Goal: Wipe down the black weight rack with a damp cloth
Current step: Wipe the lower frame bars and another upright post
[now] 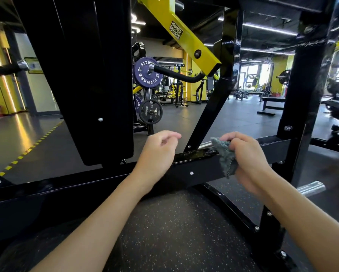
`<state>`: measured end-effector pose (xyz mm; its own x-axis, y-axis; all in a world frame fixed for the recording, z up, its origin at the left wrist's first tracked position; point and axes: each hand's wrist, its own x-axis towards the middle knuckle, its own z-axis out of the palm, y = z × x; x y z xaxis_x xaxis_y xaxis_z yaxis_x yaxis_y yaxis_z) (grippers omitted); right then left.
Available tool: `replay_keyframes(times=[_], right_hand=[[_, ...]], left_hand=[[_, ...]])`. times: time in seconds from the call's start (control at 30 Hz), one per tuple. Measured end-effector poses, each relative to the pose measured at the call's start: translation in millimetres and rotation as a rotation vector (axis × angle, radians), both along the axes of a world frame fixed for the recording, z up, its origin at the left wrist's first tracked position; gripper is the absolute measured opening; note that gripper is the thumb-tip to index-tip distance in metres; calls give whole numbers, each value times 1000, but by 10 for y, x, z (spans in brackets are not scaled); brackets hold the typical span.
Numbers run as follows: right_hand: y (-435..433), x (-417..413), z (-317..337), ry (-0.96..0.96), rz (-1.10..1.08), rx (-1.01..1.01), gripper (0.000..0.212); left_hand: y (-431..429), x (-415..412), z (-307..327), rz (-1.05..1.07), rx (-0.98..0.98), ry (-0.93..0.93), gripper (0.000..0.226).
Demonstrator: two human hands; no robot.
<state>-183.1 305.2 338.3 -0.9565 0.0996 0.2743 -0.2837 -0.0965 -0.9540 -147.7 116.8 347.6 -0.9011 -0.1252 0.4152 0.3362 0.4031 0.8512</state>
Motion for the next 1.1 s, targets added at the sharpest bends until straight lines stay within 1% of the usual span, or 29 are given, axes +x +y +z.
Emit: replay_keyframes(times=[0.03,0.1,0.13,0.17,0.2,0.23,0.27,0.33,0.37,0.4,0.43,0.47,0.53,0.57,0.63,0.67,0.7,0.77,0.8,0.83,0.87,0.9,0.97,1.0,1.1], right_hand=[[-40,64,18,-19,92,-84,36],[-119,178,35,-18,263,-194,34],[-150,216,45,1,335,-235,33],[-183,250,59,26,392,-254,33],[-209,269,65,44,409,-244,34],[-225,265,54,71,369,-173,36],[-231,250,40,118,282,-43,39],[-225,236,28,254,89,279,41],[-225,237,24,293,62,388,37],[-223,246,17,305,81,448,32],[-227,265,14,299,130,468,25],[-239,284,13,310,163,483,20],[-277,286,-7,414,132,527,23],[-303,273,-15,463,96,529,26],[-341,220,-19,517,12,519,24],[-344,175,-24,536,-42,529,23],[-337,123,-25,547,-103,552,22],[-333,2,-36,547,-206,664,23],[-353,-43,-45,548,-215,739,23],[-394,-71,-60,555,-182,815,22],[-448,-83,-86,561,-123,903,23],[-517,-75,-111,563,-61,1003,28],[-663,-55,-156,548,6,1166,37],[-726,-41,-170,542,11,1183,39],[-778,-89,-217,590,8,1135,30]], left_hand=[[109,38,57,-91,162,-58,27],[292,94,122,-292,413,-306,25],[343,96,124,-390,506,-424,27],[381,96,123,-472,579,-504,29],[395,85,106,-525,635,-542,31],[401,73,84,-559,694,-547,33],[400,57,58,-581,764,-534,34],[400,34,32,-578,910,-481,33],[393,18,36,-548,960,-442,29],[380,-10,48,-493,986,-392,24],[366,-30,71,-428,994,-341,18],[349,-47,88,-367,981,-294,16],[340,-41,130,-304,914,-242,23],[344,-19,157,-312,846,-241,21],[292,-12,179,-325,645,-264,13],[236,-16,194,-281,527,-250,12],[158,-41,209,-194,391,-211,12],[-37,-111,183,39,30,-107,16],[-118,-128,140,110,-168,-97,24],[-179,-136,85,136,-337,-120,32],[-221,-145,22,137,-460,-160,36],[-247,-149,-41,133,-538,-186,37],[-285,-141,-96,134,-594,-203,38],[-303,-143,-93,136,-593,-207,40],[-326,-115,-73,133,-564,-211,45]])
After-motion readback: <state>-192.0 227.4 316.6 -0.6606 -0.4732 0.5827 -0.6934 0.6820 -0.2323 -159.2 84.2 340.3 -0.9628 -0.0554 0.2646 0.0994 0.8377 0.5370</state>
